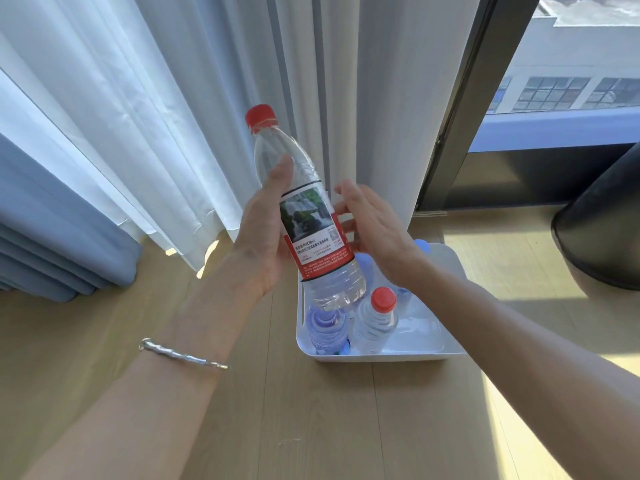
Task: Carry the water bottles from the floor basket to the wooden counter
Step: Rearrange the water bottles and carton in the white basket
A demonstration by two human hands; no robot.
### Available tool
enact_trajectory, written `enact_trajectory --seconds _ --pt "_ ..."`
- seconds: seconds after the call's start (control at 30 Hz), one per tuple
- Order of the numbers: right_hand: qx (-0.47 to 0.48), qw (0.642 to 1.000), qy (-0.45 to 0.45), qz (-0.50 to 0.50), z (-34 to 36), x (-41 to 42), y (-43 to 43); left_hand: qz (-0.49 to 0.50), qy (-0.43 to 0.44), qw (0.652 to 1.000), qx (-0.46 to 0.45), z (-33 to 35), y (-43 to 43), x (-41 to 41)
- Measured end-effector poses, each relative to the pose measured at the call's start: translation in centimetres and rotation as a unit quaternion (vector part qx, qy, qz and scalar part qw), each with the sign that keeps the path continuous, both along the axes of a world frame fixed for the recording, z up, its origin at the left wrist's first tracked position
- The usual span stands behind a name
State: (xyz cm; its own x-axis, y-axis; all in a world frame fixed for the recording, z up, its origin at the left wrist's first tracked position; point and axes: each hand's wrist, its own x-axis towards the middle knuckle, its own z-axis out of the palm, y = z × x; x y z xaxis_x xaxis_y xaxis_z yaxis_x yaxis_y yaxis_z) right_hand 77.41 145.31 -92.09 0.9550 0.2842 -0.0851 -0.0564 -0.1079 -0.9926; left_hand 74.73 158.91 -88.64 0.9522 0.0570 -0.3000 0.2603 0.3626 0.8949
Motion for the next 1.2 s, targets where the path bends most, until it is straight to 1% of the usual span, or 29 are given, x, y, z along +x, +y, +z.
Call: enact_trajectory --seconds 0.03,0.1,0.17,0.2,0.27,0.3,0.47,0.53,0.63,0.7,0.83,0.9,1.0,1.1,1.13,1.2 --pt "0.007 1.0 0.028 0.003 -0.1 0.2 -0.2 -0.015 -0.01 1.0 -0.013 0.2 -0.1 -0.1" --pt "0.024 0.992 0.111 0.053 -0.9 0.6 -0.6 -0.05 -0.025 0.998 -0.033 0.5 -0.3 -0.4" --pt "0.083 0.972 0.196 0.1 -1.7 0.4 -1.0 -0.066 -0.031 0.997 -0.038 0.8 -0.5 -0.6" --pt "0.11 0.963 0.215 0.117 -1.8 0.2 -1.2 -0.066 -0.036 0.997 -0.031 0.9 -0.6 -0.6" --pt "0.125 0.962 0.213 0.12 -1.4 0.2 -1.6 -0.063 -0.044 0.997 -0.014 0.8 -0.7 -0.7" --pt "0.116 0.966 0.203 0.112 -1.1 0.3 -1.8 -0.062 -0.044 0.997 -0.007 0.8 -0.7 -0.7" --pt "0.019 0.994 0.099 0.038 0.4 0.4 -2.7 -0.067 -0.026 0.997 0.04 0.1 0.2 -0.9" --pt "0.004 0.997 0.076 -0.009 1.0 0.3 -2.8 -0.031 -0.013 0.998 0.054 -0.3 0.5 -0.7" --pt "0.027 0.995 0.059 -0.08 2.1 0.3 -3.0 0.037 0.037 0.997 0.065 -0.3 0.7 -0.5" --pt "0.06 0.992 0.045 -0.1 2.9 0.3 -3.2 0.068 0.064 0.993 0.071 -0.1 0.8 -0.3" --pt "0.109 0.988 0.042 -0.098 4.1 -0.3 -3.3 0.114 0.096 0.987 0.056 0.4 1.1 -0.1" --pt "0.135 0.986 0.053 -0.077 4.8 -0.8 -3.2 0.127 0.113 0.984 0.049 0.5 1.3 -0.1" --pt "0.179 0.978 0.108 -0.014 5.8 -1.5 -3.1 0.142 0.126 0.981 0.05 0.6 1.7 0.0" --pt "0.24 0.955 0.167 0.043 6.1 -1.8 -2.8 0.146 0.124 0.981 0.041 0.7 1.8 0.0" --pt "0.251 0.95 0.177 0.056 6.2 -1.8 -2.6 0.146 0.12 0.981 0.039 0.7 1.9 0.1" --pt "0.239 0.951 0.183 0.075 6.1 -1.9 -2.2 0.144 0.11 0.983 0.038 0.7 1.8 0.1"
